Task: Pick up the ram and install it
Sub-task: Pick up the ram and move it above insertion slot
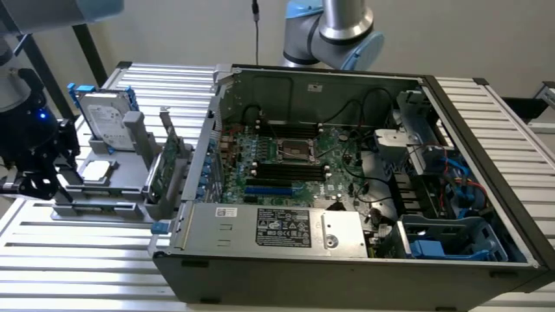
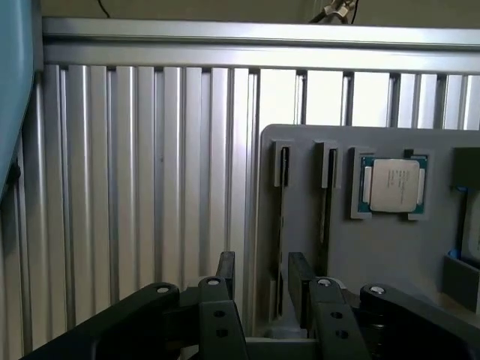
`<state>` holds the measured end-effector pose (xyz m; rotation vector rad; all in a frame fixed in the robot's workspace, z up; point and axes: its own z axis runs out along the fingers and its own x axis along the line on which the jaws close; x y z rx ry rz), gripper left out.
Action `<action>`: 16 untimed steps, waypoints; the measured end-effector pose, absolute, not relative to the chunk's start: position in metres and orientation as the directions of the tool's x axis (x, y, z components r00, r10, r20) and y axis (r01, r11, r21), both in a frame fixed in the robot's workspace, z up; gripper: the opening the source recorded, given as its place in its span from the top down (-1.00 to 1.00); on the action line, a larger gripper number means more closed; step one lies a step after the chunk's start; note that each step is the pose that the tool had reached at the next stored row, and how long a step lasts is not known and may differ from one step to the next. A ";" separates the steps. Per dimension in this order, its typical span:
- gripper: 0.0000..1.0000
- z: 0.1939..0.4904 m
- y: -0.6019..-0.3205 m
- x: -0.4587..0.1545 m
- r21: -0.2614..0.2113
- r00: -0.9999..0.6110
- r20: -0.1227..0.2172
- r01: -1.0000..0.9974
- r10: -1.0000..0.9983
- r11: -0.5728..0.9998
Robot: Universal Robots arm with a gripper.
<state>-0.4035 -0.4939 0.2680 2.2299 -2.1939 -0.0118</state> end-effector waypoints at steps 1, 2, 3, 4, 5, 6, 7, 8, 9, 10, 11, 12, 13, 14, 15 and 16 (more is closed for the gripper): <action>0.16 0.266 -0.494 -0.403 0.015 0.016 0.004 -1.000 -1.000 -0.016; 0.16 0.264 -0.494 -0.403 0.015 0.016 0.004 -1.000 -1.000 -0.016; 0.16 0.262 -0.494 -0.403 0.015 0.016 0.004 -1.000 -1.000 -0.016; 0.16 0.261 -0.494 -0.403 0.015 0.016 0.004 -1.000 -1.000 -0.016; 0.16 0.259 -0.494 -0.403 0.015 0.016 0.004 -1.000 -1.000 -0.016; 0.16 0.257 -0.494 -0.403 0.015 0.016 0.004 -1.000 -1.000 -0.016; 0.16 0.255 -0.494 -0.403 0.015 0.016 0.004 -1.000 -1.000 -0.016; 0.16 0.253 -0.494 -0.403 0.015 0.016 0.003 -1.000 -1.000 -0.016; 0.16 0.252 -0.494 -0.403 0.015 0.016 0.003 -1.000 -1.000 -0.016; 0.16 0.250 -0.494 -0.403 0.015 0.016 0.003 -1.000 -1.000 -0.016; 0.16 0.249 -0.494 -0.403 0.015 0.016 0.003 -1.000 -1.000 -0.016; 0.16 0.247 -0.494 -0.403 0.015 0.016 0.003 -1.000 -1.000 -0.016; 0.16 0.246 -0.494 -0.403 0.015 0.016 0.003 -1.000 -1.000 -0.016; 0.16 0.245 -0.494 -0.403 0.015 0.016 0.003 -1.000 -1.000 -0.016; 0.16 0.244 -0.494 -0.403 0.015 0.016 0.003 -1.000 -1.000 -0.016; 0.16 0.242 -0.494 -0.403 0.015 0.016 0.003 -1.000 -1.000 -0.016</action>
